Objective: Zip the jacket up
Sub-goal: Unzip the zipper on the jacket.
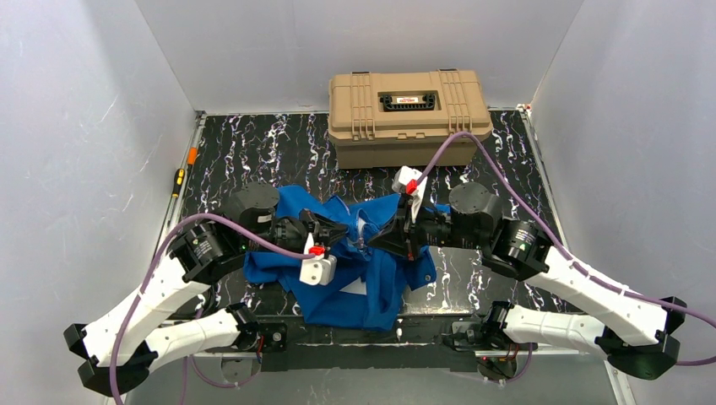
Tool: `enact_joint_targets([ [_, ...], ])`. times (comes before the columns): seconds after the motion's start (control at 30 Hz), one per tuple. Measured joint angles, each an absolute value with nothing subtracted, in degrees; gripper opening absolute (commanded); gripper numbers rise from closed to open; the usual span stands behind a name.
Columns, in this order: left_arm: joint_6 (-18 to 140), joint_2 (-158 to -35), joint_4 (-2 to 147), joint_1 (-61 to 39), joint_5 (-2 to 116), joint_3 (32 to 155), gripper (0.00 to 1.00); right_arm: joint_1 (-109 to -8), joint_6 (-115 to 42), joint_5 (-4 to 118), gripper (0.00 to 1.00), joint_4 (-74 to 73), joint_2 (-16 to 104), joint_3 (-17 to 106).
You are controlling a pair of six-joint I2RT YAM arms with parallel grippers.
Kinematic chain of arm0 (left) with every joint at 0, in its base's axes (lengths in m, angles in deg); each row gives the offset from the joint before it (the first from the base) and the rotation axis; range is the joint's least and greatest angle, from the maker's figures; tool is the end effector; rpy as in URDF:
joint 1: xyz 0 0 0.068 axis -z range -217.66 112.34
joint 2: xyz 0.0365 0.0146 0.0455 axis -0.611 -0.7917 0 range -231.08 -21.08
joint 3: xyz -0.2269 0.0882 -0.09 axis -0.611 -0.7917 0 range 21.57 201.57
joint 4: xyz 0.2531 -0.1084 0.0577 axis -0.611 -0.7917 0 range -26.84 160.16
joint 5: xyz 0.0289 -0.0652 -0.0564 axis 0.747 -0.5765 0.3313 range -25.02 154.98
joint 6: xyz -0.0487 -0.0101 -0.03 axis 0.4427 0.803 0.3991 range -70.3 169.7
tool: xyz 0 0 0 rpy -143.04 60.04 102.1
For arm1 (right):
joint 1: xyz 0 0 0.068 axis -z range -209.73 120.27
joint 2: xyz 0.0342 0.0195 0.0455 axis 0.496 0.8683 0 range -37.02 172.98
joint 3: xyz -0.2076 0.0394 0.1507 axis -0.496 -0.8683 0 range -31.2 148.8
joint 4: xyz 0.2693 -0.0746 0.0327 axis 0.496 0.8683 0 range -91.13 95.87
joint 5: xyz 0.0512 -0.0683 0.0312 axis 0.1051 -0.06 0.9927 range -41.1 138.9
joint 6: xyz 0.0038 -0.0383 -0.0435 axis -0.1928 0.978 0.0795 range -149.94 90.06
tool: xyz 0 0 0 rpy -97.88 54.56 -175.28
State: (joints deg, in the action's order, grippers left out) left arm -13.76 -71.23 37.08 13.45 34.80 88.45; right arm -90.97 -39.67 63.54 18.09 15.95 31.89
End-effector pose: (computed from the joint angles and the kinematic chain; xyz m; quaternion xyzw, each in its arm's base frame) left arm 0.1109 -0.1710 0.4087 0.7347 0.2864 -0.1449 0.5977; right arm 0.1032 0.2099 0.4010 -0.4023 0.6439 0.4525 0.4677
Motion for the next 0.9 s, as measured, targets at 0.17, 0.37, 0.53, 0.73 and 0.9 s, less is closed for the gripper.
enact_joint_targets([
  [0.17, -14.4, -71.3, 37.1, 14.5, 35.8, 88.4, 0.00, -91.0, -40.3, 61.2, 0.01, 20.0, 16.6, 32.0],
  [0.37, -15.9, -71.5, 37.1, 15.8, 37.2, 88.4, 0.00, -91.0, -42.1, 59.2, 0.01, 20.3, 16.8, 32.0],
  [0.53, -17.4, -71.9, 37.2, 17.5, 40.7, 88.4, 0.00, -91.0, -44.6, 57.0, 0.01, 20.3, 16.9, 32.0],
  [0.73, -19.0, -73.7, 38.9, 20.1, 47.9, 88.1, 0.00, -91.0, -47.8, 54.7, 0.01, 20.0, 15.7, 30.9],
  [0.9, -20.9, -74.3, 40.2, 21.1, 52.2, 86.8, 0.00, -91.0, -49.1, 54.6, 0.01, 19.9, 15.4, 30.4],
])
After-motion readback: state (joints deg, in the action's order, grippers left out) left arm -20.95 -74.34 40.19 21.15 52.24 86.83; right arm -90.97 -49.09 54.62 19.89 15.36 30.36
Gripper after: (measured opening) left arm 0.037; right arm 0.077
